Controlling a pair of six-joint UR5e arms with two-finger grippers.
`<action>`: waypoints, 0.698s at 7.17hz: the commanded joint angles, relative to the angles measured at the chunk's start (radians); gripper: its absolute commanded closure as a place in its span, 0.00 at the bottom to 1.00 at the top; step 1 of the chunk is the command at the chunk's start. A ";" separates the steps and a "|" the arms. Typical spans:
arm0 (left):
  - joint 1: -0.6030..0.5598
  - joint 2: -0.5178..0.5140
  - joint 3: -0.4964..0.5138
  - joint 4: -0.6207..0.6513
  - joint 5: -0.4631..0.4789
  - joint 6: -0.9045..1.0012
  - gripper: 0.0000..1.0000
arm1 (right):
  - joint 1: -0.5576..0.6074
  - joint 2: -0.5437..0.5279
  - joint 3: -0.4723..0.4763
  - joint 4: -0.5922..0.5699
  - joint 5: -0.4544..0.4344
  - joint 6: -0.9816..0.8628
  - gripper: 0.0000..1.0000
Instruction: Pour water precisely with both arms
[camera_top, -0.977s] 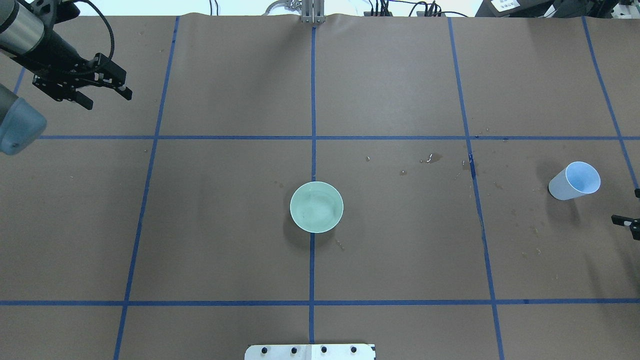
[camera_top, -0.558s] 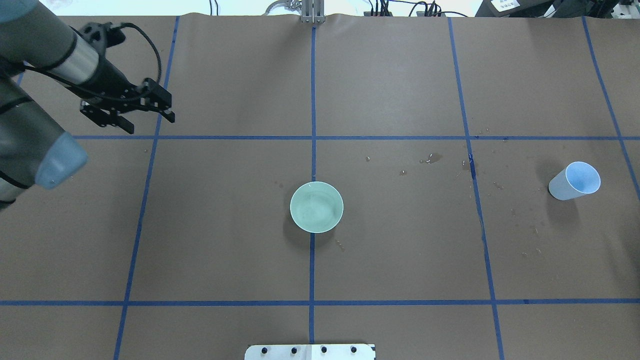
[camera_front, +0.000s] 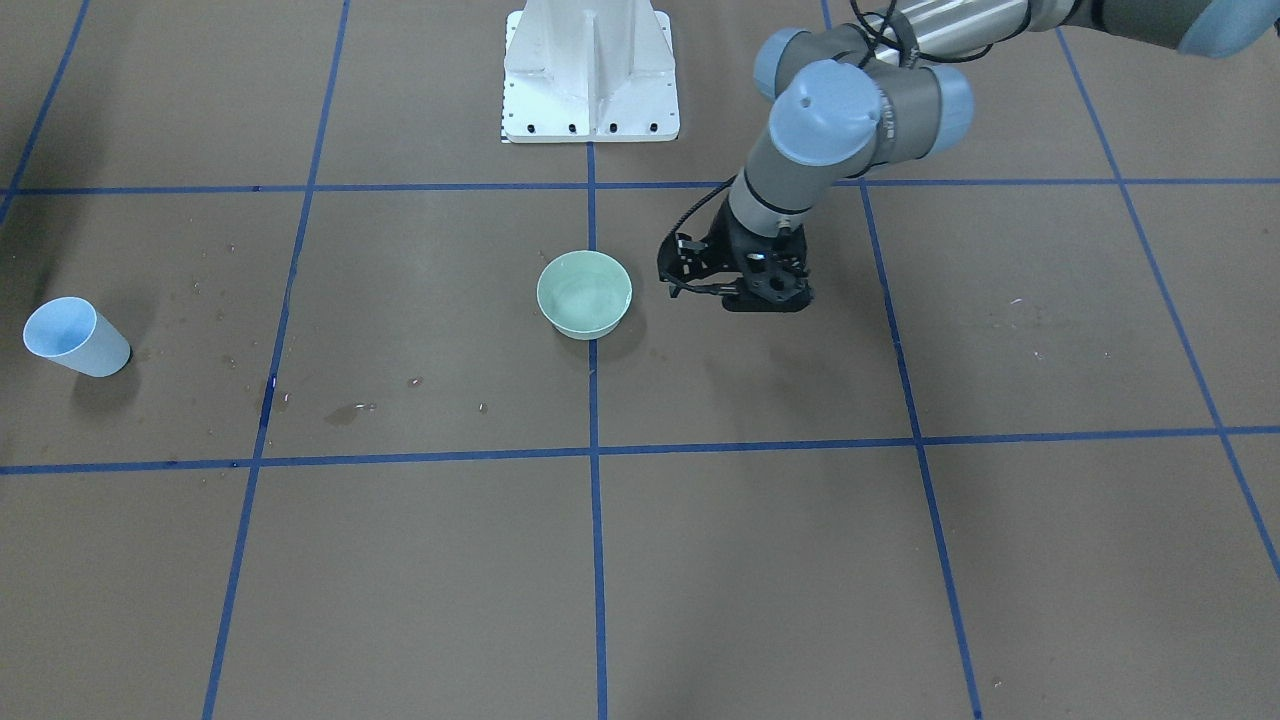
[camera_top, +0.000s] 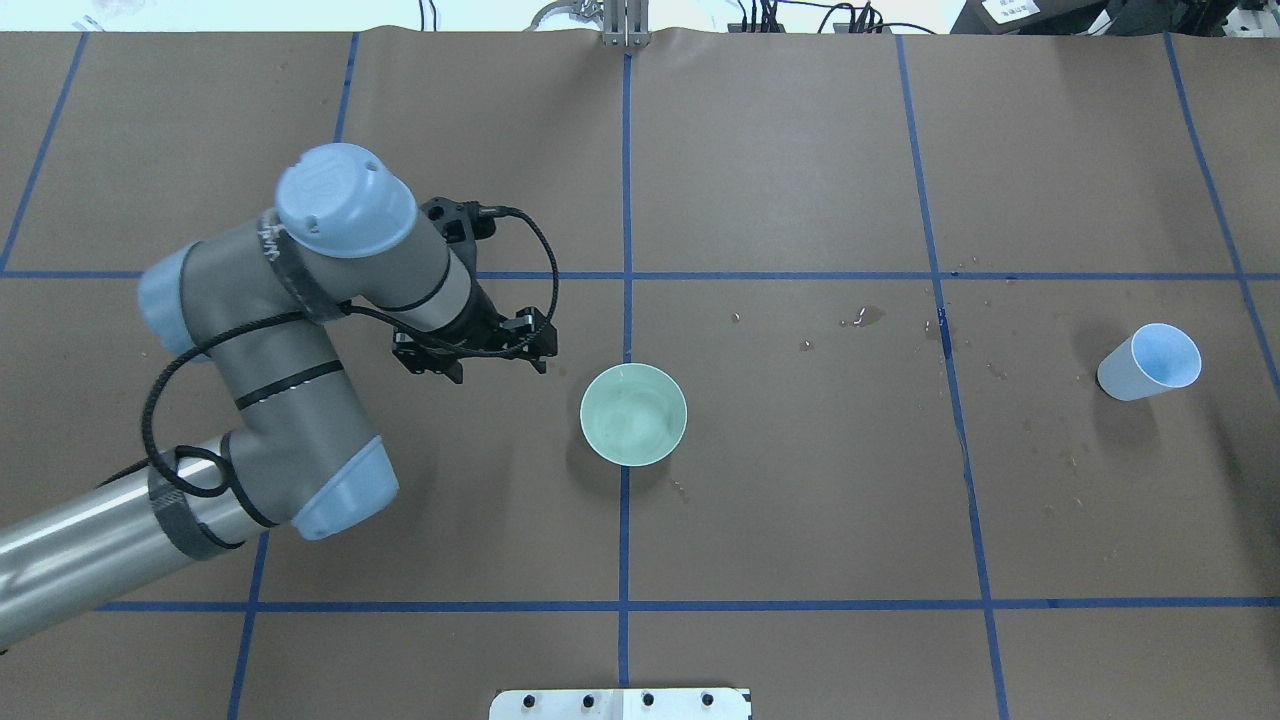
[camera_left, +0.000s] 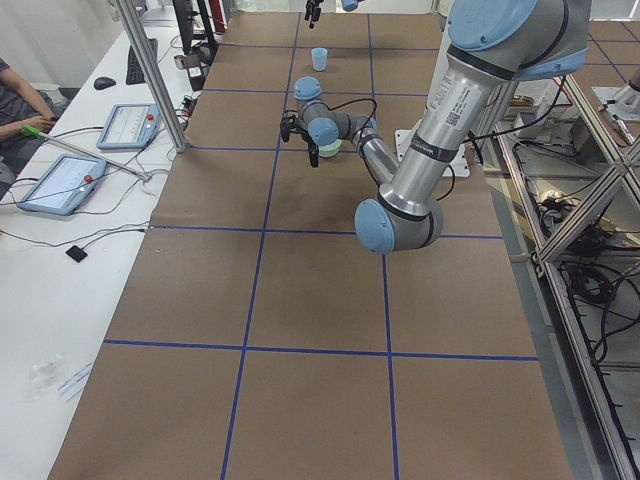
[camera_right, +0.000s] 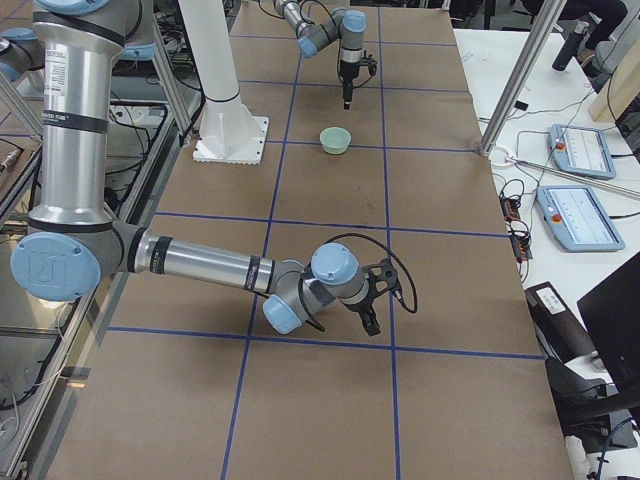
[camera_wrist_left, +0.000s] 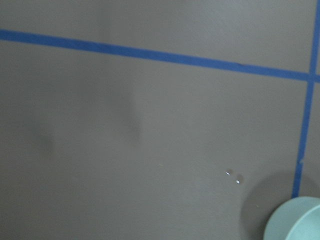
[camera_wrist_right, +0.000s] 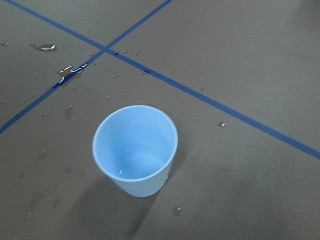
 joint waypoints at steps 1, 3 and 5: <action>0.061 -0.061 0.066 0.021 0.028 0.000 0.01 | 0.034 0.033 0.096 -0.337 0.001 -0.161 0.01; 0.079 -0.128 0.137 0.023 0.033 -0.003 0.01 | 0.040 0.047 0.220 -0.599 0.001 -0.267 0.01; 0.096 -0.136 0.169 0.014 0.033 -0.035 0.12 | 0.058 0.066 0.237 -0.656 0.001 -0.299 0.01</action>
